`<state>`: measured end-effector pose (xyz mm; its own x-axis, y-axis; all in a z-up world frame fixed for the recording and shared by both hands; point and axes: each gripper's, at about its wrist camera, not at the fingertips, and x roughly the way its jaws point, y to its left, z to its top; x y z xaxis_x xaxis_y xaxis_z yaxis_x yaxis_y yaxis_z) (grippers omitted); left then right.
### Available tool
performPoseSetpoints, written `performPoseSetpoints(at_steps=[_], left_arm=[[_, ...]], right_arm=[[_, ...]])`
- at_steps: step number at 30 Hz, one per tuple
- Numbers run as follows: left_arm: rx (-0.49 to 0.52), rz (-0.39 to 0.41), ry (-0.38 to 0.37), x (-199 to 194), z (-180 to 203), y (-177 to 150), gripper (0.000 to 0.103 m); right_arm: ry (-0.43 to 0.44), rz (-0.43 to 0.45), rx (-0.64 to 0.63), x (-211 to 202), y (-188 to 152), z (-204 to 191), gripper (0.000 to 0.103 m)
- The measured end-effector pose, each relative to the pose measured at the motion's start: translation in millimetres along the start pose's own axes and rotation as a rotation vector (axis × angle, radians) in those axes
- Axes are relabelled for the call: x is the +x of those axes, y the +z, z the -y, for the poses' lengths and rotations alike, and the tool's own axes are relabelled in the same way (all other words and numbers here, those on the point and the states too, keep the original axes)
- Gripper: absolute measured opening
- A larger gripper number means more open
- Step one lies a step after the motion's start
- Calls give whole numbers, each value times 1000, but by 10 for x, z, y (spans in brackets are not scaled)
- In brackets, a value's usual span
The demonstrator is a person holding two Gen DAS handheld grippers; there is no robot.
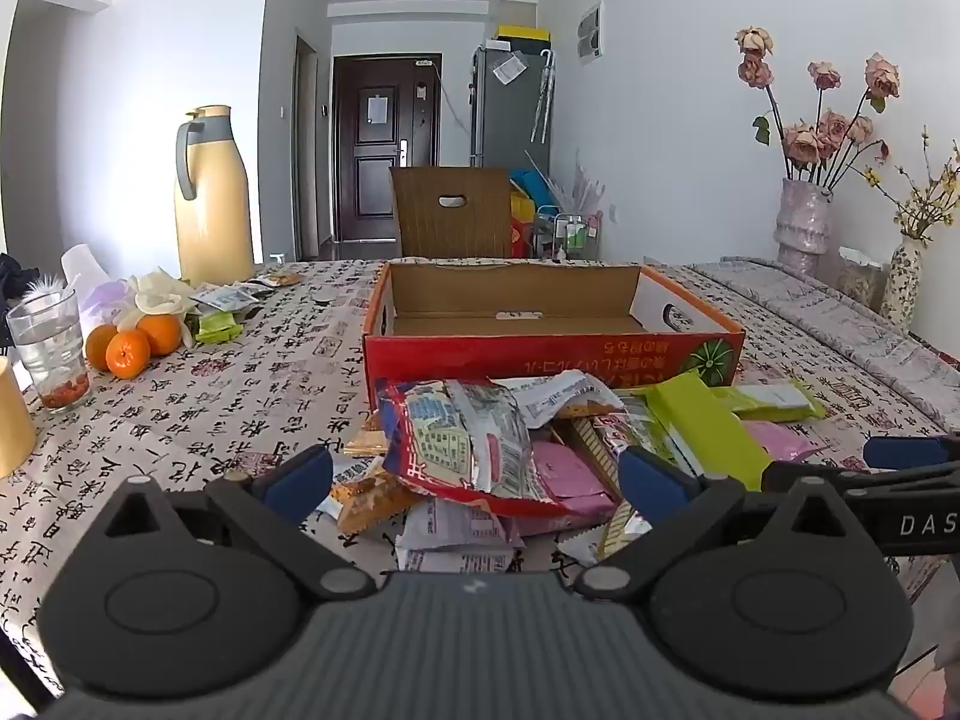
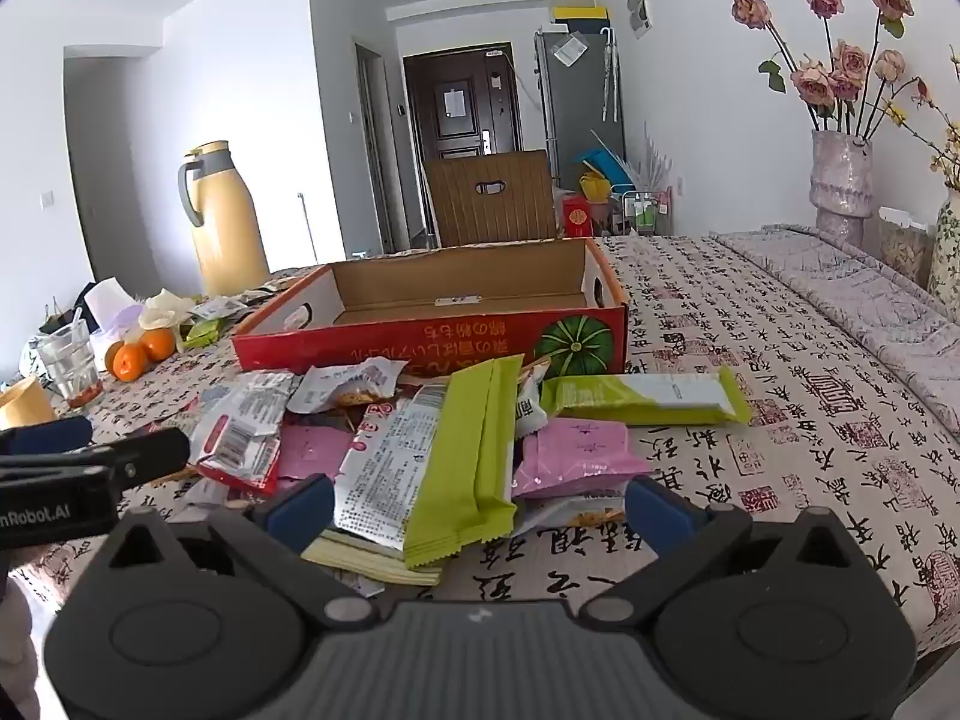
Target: Organize snacks
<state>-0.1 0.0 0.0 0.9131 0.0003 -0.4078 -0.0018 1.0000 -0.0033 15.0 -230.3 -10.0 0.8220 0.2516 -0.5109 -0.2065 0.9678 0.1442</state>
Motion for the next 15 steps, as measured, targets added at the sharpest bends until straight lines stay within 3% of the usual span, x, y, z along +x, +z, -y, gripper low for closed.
performPoseSetpoints(at_steps=[15], left_arm=[[-13,-17,-19,3,-3,-22,103]], right_arm=[[0,-6,-5,6,-17,-39,103]])
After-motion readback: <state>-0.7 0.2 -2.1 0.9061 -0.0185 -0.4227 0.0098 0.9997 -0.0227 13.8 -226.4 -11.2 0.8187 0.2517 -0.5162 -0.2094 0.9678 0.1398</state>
